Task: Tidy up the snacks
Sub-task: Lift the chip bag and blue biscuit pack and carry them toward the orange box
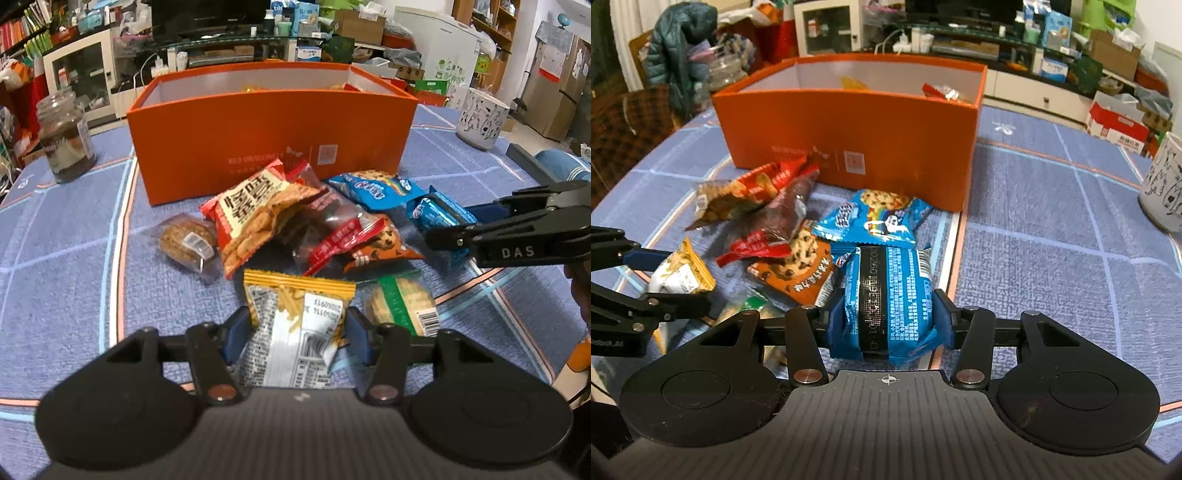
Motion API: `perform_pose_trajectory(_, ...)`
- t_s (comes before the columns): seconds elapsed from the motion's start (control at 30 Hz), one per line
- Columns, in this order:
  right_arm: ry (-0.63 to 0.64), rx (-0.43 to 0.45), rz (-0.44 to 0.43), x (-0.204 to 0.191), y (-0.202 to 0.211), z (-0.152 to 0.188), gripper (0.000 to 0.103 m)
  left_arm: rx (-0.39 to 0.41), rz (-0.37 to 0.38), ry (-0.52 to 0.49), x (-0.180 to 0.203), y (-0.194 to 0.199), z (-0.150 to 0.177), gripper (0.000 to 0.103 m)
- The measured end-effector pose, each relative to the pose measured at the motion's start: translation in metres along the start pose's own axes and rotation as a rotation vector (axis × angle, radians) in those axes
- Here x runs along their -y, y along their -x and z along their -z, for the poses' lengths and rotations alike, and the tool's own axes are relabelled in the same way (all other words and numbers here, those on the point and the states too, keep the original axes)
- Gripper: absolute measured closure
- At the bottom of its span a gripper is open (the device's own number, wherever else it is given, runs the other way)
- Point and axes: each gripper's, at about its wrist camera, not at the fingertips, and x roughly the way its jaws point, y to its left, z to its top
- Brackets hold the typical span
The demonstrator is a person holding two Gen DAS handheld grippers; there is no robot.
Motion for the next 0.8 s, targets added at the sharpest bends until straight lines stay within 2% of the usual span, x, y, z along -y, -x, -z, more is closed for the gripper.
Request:
perform_pose_trajectory(0.2, -0.017, -0.008, 0.019, 0.001, 0.014, 0.004, 0.068, 0.021, -0.010, -0.011, 0.002, 0.014, -0.001, 0.049)
perform_pose_trajectory(0.43, -0.025, 0.015, 0.015, 0.003, 0.026, 0.004, 0.068, 0.096, -0.057, -0.035, 0.006, 0.036, -0.011, 0.051)
perform_pose_trajectory(0.57, -0.018, 0.027, 0.010, 0.000, 0.029, 0.003, 0.068, 0.110, -0.087, -0.040, 0.007, 0.041, -0.014, 0.053)
perform_pose_trajectory(0.8, -0.009, 0.030, 0.009, -0.003, 0.028, 0.001, 0.068, 0.120, -0.078, -0.005, -0.004, 0.046, -0.014, 0.055)
